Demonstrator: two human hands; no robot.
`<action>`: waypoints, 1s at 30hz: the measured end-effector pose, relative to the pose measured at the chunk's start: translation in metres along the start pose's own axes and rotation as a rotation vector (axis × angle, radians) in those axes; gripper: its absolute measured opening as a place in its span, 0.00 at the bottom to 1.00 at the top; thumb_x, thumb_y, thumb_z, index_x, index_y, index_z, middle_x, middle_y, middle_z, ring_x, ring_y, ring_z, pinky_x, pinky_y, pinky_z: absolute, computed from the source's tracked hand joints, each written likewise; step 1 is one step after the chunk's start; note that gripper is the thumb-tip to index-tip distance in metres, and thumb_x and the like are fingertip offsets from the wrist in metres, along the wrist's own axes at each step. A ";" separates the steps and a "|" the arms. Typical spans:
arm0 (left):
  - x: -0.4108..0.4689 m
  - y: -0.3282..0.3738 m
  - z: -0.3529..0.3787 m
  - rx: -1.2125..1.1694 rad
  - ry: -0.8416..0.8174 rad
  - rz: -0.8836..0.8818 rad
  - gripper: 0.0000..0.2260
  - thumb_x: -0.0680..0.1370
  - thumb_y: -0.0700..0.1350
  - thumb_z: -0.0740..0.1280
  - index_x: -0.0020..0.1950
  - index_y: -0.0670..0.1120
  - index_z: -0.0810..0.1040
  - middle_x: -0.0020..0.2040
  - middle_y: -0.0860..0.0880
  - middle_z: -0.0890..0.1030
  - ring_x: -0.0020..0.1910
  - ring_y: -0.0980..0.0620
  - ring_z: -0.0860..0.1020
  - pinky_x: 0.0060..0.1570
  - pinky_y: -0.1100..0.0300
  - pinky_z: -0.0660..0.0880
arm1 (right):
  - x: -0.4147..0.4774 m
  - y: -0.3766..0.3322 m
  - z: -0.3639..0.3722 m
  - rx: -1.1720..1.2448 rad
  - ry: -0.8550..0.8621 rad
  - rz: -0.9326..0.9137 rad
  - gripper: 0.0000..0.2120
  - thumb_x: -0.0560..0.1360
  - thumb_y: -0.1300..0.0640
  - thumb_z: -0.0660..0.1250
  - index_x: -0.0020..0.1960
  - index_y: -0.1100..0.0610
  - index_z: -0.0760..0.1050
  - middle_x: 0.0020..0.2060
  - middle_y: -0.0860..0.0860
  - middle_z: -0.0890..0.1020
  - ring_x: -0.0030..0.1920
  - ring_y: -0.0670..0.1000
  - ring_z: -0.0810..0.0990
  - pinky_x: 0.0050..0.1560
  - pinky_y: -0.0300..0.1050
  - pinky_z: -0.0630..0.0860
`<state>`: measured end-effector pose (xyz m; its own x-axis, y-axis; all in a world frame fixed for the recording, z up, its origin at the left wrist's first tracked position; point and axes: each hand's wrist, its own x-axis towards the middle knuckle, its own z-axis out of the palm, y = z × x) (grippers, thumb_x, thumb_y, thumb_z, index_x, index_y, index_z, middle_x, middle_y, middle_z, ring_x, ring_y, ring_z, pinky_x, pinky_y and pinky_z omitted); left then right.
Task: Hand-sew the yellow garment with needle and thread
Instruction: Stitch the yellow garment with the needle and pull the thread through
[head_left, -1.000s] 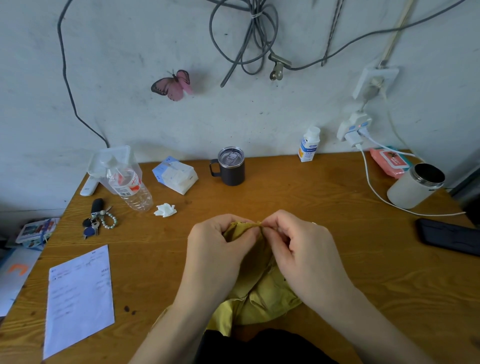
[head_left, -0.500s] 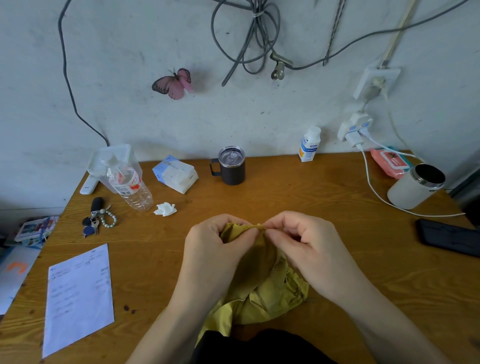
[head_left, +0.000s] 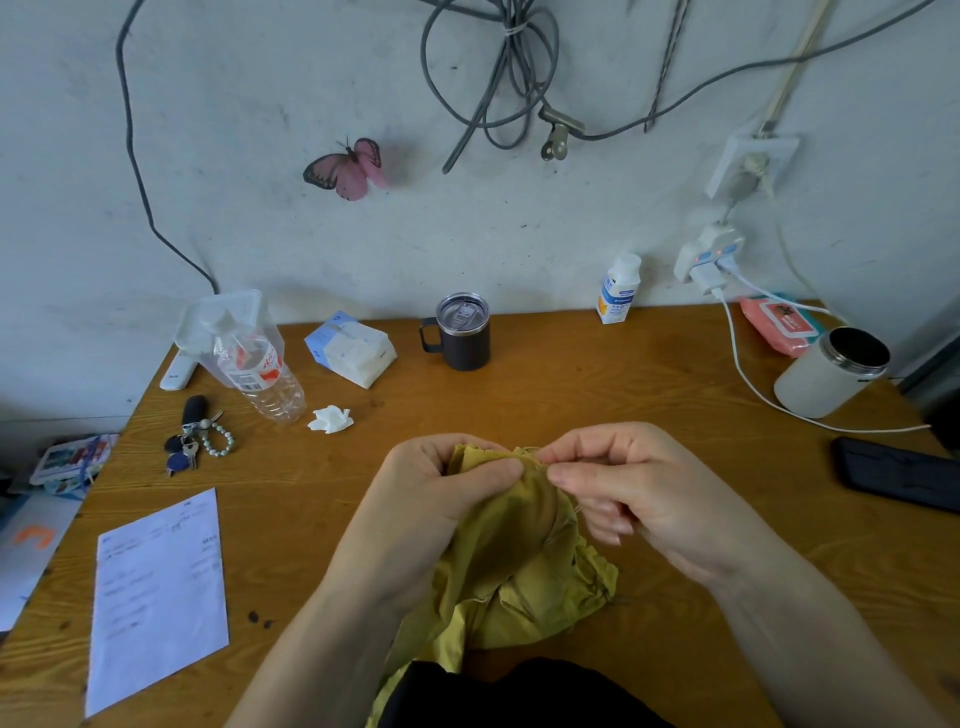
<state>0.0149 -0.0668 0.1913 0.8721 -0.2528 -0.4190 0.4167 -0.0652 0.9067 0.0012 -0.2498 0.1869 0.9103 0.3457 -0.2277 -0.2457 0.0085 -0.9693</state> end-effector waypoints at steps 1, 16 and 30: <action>0.000 0.001 0.000 -0.021 -0.012 -0.009 0.02 0.67 0.45 0.74 0.37 0.48 0.85 0.36 0.45 0.85 0.36 0.51 0.84 0.37 0.60 0.79 | 0.000 0.000 0.000 0.017 -0.008 0.002 0.07 0.73 0.63 0.66 0.42 0.57 0.82 0.22 0.48 0.68 0.21 0.45 0.64 0.24 0.37 0.66; 0.004 -0.002 0.003 -0.339 -0.211 -0.184 0.09 0.63 0.39 0.73 0.41 0.38 0.84 0.35 0.41 0.84 0.32 0.48 0.83 0.34 0.59 0.80 | -0.001 0.008 0.002 -0.030 0.002 -0.104 0.14 0.76 0.65 0.63 0.37 0.51 0.79 0.21 0.46 0.69 0.22 0.44 0.65 0.25 0.37 0.67; 0.009 -0.006 0.004 -0.352 -0.202 -0.231 0.13 0.58 0.41 0.76 0.40 0.38 0.85 0.37 0.40 0.84 0.33 0.47 0.83 0.36 0.57 0.81 | -0.005 0.015 0.007 -0.376 0.176 -0.345 0.06 0.74 0.56 0.64 0.39 0.51 0.76 0.25 0.42 0.75 0.26 0.41 0.72 0.30 0.32 0.66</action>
<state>0.0196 -0.0722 0.1816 0.6935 -0.4551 -0.5586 0.6862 0.1807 0.7046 -0.0096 -0.2445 0.1745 0.9672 0.2190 0.1286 0.1838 -0.2540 -0.9496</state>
